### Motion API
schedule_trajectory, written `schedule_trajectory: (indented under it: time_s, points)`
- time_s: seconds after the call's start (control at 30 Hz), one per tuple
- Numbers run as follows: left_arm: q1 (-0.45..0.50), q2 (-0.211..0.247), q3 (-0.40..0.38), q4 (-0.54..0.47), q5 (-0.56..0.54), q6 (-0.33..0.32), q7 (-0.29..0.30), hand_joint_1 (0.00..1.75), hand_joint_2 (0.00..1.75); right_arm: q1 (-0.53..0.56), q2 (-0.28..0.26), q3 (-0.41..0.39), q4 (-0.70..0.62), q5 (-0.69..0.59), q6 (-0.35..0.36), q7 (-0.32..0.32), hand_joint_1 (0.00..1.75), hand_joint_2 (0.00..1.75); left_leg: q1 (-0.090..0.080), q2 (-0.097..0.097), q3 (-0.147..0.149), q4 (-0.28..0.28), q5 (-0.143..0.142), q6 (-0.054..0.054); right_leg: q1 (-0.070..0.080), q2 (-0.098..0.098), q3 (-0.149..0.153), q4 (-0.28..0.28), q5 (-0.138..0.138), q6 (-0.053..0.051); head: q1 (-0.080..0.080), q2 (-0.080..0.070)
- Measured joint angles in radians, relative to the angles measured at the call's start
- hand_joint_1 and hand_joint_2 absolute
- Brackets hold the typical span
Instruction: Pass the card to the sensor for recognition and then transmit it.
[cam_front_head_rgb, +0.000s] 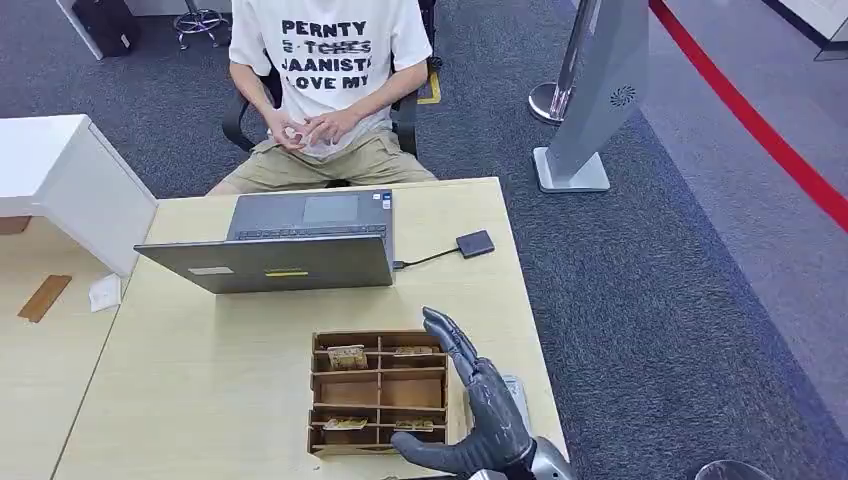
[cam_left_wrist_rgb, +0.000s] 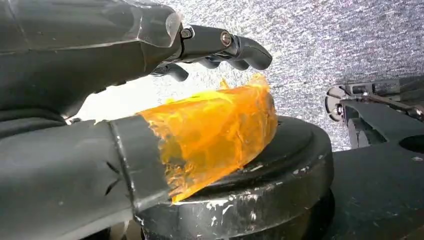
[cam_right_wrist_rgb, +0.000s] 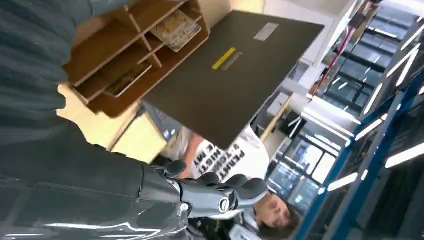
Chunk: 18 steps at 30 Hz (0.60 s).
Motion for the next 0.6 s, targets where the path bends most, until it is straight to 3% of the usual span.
schedule_trajectory:
  time_s: [0.07, 0.53, 0.57, 0.6]
  points:
    - [0.000, 0.000, 0.000, 0.000, 0.000, -0.002, 0.000, 0.00, 0.00, -0.004, -0.003, 0.011, 0.002, 0.033, -0.024, 0.009, 1.75, 1.75, 0.000, 0.000, 0.000, 0.000, 0.000, 0.000, 0.000, 0.000, 0.000, 0.000, 0.000, 0.000, 0.000, 0.000]
    - [0.000, 0.009, 0.000, 0.000, -0.007, -0.057, -0.013, 0.00, 0.00, -0.072, -0.021, 0.093, 0.065, 0.309, -0.165, 0.115, 1.75, 1.75, 0.000, 0.000, 0.000, 0.000, 0.000, 0.000, 0.000, 0.000, 0.000, 0.000, 0.000, 0.000, 0.000, 0.000]
    - [0.000, 0.010, 0.000, 0.000, -0.007, -0.057, -0.013, 0.00, 0.00, -0.078, -0.021, 0.097, 0.069, 0.315, -0.167, 0.119, 1.62, 1.75, 0.000, 0.000, 0.000, 0.000, 0.000, 0.000, 0.000, 0.000, 0.000, 0.000, 0.000, 0.000, 0.000, 0.000]
    - [0.000, 0.011, 0.000, 0.000, -0.008, -0.058, -0.013, 0.00, 0.00, -0.082, -0.022, 0.100, 0.074, 0.321, -0.169, 0.124, 1.38, 1.75, 0.000, 0.000, 0.000, 0.000, 0.000, 0.000, 0.000, 0.000, 0.000, 0.000, 0.000, 0.000, 0.000, 0.000]
